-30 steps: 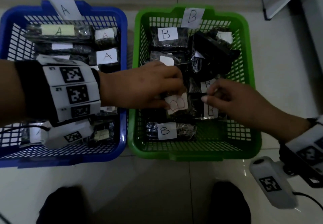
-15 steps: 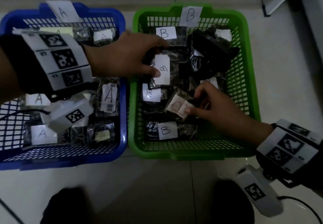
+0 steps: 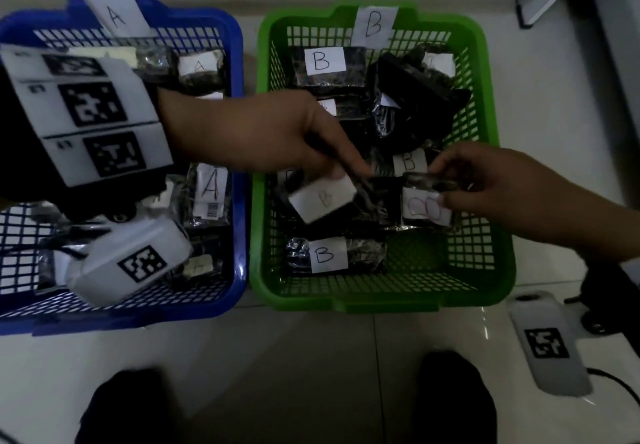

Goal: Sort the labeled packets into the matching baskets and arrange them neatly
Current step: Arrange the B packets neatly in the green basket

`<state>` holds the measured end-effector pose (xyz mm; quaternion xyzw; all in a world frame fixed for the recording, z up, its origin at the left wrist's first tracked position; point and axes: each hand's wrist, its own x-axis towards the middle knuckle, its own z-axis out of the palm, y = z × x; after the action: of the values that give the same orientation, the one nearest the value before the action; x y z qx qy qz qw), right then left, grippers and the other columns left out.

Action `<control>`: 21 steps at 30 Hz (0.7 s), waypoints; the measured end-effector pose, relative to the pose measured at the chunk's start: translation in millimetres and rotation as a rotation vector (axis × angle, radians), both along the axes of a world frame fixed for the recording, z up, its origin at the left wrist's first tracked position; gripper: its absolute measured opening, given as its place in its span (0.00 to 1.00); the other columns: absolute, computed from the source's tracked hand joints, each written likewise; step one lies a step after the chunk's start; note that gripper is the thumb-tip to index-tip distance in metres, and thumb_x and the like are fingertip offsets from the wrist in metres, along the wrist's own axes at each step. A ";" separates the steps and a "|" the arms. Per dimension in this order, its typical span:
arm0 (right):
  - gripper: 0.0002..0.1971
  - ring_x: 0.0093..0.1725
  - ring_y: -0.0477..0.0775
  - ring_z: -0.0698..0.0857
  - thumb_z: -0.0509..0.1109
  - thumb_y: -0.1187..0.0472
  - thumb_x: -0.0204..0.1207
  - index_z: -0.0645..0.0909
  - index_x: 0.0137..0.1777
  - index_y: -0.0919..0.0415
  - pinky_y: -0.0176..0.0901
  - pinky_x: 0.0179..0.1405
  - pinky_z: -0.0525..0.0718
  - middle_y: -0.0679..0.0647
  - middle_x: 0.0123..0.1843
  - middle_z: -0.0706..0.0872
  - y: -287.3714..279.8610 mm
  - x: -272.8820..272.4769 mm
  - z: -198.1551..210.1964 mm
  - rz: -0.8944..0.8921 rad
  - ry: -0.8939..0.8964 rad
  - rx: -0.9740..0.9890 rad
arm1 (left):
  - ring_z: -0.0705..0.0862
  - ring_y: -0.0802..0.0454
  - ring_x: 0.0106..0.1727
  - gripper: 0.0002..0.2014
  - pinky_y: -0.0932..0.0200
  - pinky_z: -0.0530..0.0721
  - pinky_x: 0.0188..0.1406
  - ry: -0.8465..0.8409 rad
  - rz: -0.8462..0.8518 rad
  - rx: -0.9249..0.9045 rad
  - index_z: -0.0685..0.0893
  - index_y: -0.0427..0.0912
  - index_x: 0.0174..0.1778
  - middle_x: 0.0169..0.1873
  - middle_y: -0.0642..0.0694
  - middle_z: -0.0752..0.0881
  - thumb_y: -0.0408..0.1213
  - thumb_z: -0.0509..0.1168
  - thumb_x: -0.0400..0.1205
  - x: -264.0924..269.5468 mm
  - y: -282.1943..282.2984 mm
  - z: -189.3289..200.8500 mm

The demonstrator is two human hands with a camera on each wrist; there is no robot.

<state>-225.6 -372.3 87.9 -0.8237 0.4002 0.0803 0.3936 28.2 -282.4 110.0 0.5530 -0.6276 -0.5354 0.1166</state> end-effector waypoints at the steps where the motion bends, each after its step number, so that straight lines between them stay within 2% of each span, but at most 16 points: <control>1: 0.14 0.47 0.47 0.84 0.74 0.63 0.71 0.76 0.51 0.46 0.38 0.44 0.79 0.50 0.51 0.85 -2.3 -3.6 3.5 -0.017 0.007 0.026 | 0.86 0.65 0.47 0.18 0.62 0.85 0.53 0.017 0.005 0.011 0.83 0.60 0.61 0.52 0.59 0.87 0.40 0.70 0.76 -8.0 1.1 -2.7; 3: 0.20 0.48 0.49 0.85 0.73 0.61 0.68 0.73 0.53 0.38 0.46 0.46 0.83 0.48 0.50 0.84 -6.7 -10.8 9.9 -0.043 0.009 0.083 | 0.83 0.72 0.46 0.22 0.77 0.80 0.46 -0.025 -0.024 -0.022 0.78 0.59 0.67 0.51 0.62 0.85 0.40 0.70 0.77 -24.0 -0.9 -8.6; 4: 0.24 0.45 0.44 0.85 0.73 0.60 0.66 0.70 0.55 0.33 0.44 0.45 0.84 0.47 0.49 0.83 -6.4 -12.6 13.0 -0.025 0.029 0.104 | 0.82 0.73 0.48 0.24 0.81 0.77 0.44 -0.066 -0.054 -0.055 0.76 0.59 0.68 0.50 0.63 0.83 0.40 0.70 0.77 -31.5 -2.8 -11.0; 6: 0.32 0.38 0.33 0.83 0.73 0.62 0.68 0.66 0.62 0.27 0.26 0.35 0.80 0.42 0.46 0.82 -0.6 -14.4 15.4 0.094 0.122 0.101 | 0.79 0.75 0.48 0.24 0.84 0.74 0.42 -0.122 -0.072 -0.099 0.74 0.57 0.69 0.50 0.63 0.82 0.38 0.69 0.78 -38.3 -8.4 -16.5; 7: 0.33 0.38 0.31 0.82 0.74 0.62 0.69 0.67 0.64 0.28 0.24 0.33 0.78 0.41 0.46 0.82 3.2 -14.7 13.2 0.152 0.162 0.077 | 0.78 0.76 0.47 0.23 0.84 0.74 0.42 -0.137 -0.052 -0.115 0.75 0.55 0.68 0.49 0.63 0.82 0.37 0.69 0.78 -38.5 -11.5 -17.3; 9: 0.26 0.40 0.36 0.82 0.76 0.60 0.68 0.74 0.62 0.36 0.26 0.34 0.78 0.43 0.46 0.84 11.8 -13.3 6.8 0.205 0.200 0.014 | 0.78 0.79 0.43 0.20 0.85 0.73 0.40 -0.157 0.007 -0.145 0.77 0.52 0.64 0.46 0.64 0.83 0.36 0.70 0.77 -33.5 -16.6 -17.4; 12: 0.20 0.39 0.42 0.81 0.78 0.57 0.69 0.75 0.57 0.46 0.29 0.30 0.75 0.45 0.43 0.82 23.5 -11.7 -4.4 0.228 0.284 -0.040 | 0.79 0.80 0.39 0.14 0.85 0.72 0.36 -0.156 0.070 -0.155 0.81 0.51 0.57 0.40 0.65 0.82 0.36 0.71 0.77 -22.2 -20.4 -13.4; 15: 0.14 0.42 0.49 0.79 0.70 0.62 0.75 0.74 0.59 0.54 0.38 0.35 0.74 0.50 0.43 0.78 30.5 -8.7 -17.6 0.358 0.398 -0.131 | 0.81 0.76 0.36 0.11 0.83 0.73 0.33 -0.165 0.085 -0.135 0.85 0.55 0.53 0.32 0.64 0.84 0.39 0.72 0.76 -10.9 -19.8 -8.7; 17: 0.10 0.43 0.52 0.78 0.64 0.68 0.78 0.76 0.59 0.62 0.38 0.35 0.73 0.54 0.44 0.77 33.7 -7.6 -26.1 0.351 0.369 -0.101 | 0.83 0.70 0.37 0.12 0.81 0.75 0.34 -0.157 0.080 -0.102 0.86 0.57 0.53 0.35 0.65 0.86 0.41 0.72 0.75 -7.9 -18.1 -8.0; 19: 0.10 0.44 0.49 0.73 0.64 0.71 0.76 0.77 0.56 0.64 0.35 0.36 0.71 0.54 0.49 0.74 34.4 -7.3 -32.2 0.356 0.346 -0.184 | 0.84 0.67 0.40 0.13 0.80 0.76 0.36 -0.139 0.079 -0.071 0.86 0.57 0.55 0.38 0.67 0.86 0.42 0.72 0.75 -8.3 -16.5 -9.4; 21: 0.10 0.46 0.49 0.73 0.65 0.73 0.73 0.77 0.52 0.62 0.35 0.40 0.67 0.52 0.50 0.70 31.6 -8.8 -34.0 0.336 0.347 -0.267 | 0.84 0.70 0.38 0.13 0.81 0.75 0.36 -0.124 0.070 -0.053 0.85 0.57 0.55 0.34 0.70 0.85 0.42 0.72 0.75 -11.0 -15.1 -10.2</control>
<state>-234.5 -340.7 53.9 -0.8969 0.3267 0.2310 0.1883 17.2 -297.5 99.8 0.6034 -0.6278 -0.4791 0.1108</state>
